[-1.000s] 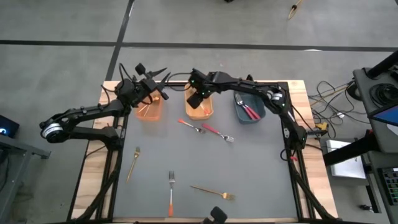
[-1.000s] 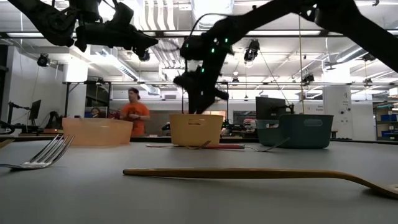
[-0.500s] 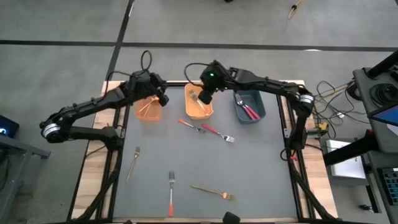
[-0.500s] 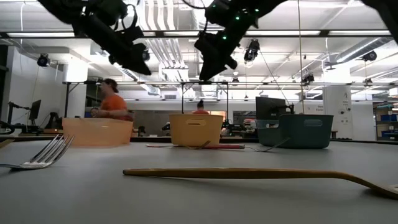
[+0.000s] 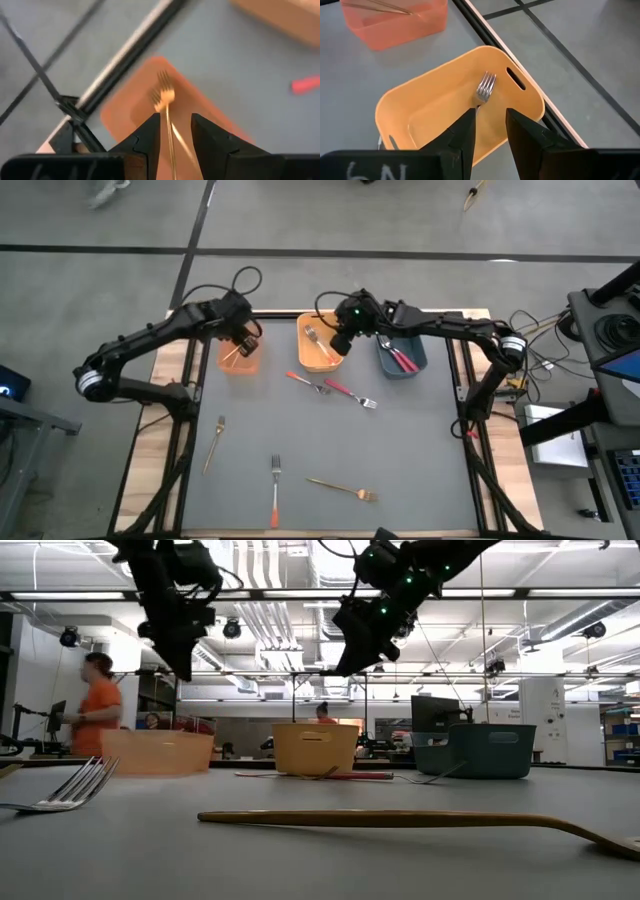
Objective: Sort silverware by color (type)
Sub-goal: Adjust the gold fork in the orange bin
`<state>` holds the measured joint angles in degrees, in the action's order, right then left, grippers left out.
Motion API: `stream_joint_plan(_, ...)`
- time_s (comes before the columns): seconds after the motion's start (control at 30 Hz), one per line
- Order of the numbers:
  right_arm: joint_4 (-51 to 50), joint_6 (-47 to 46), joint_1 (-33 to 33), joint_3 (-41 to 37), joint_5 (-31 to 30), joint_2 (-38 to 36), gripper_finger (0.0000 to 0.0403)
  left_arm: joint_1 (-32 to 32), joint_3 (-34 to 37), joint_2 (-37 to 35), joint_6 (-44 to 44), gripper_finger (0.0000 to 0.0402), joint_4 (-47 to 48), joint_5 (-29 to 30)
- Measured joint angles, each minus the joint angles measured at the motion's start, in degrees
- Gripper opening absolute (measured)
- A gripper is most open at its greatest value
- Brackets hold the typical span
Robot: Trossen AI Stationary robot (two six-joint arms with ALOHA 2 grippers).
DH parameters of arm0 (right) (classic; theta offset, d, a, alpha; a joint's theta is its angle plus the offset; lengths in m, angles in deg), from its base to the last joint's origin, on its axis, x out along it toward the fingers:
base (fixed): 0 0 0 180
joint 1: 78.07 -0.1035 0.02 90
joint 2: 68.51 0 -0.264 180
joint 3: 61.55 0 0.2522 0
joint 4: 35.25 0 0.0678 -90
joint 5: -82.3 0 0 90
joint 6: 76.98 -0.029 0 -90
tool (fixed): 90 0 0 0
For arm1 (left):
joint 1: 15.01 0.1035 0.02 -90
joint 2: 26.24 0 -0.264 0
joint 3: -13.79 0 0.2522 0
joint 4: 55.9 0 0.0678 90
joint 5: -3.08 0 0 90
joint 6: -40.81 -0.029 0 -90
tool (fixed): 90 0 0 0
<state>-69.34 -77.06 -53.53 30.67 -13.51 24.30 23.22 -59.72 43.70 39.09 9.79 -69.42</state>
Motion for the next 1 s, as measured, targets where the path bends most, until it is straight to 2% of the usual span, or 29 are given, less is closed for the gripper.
stream_joint_plan(0.2,-0.12,2.26,0.00,-0.25,0.01,-0.01,0.0091,6.18,-0.30,6.15,-6.82,0.0091,4.42,-11.68)
stream_joint_plan(0.4,-0.32,4.73,0.00,-0.36,0.01,-0.01,0.0096,11.40,-0.34,11.37,-14.20,0.0091,6.91,-15.63)
stream_joint_plan(0.67,-0.33,7.43,0.13,-1.91,-0.02,-0.01,0.0102,15.14,-0.34,17.87,-17.07,0.0091,7.60,-15.98)
stream_joint_plan(1.0,-0.13,7.21,0.13,-3.52,-0.02,-0.01,0.0089,15.51,-0.34,22.31,-16.67,0.0091,6.76,-16.00)
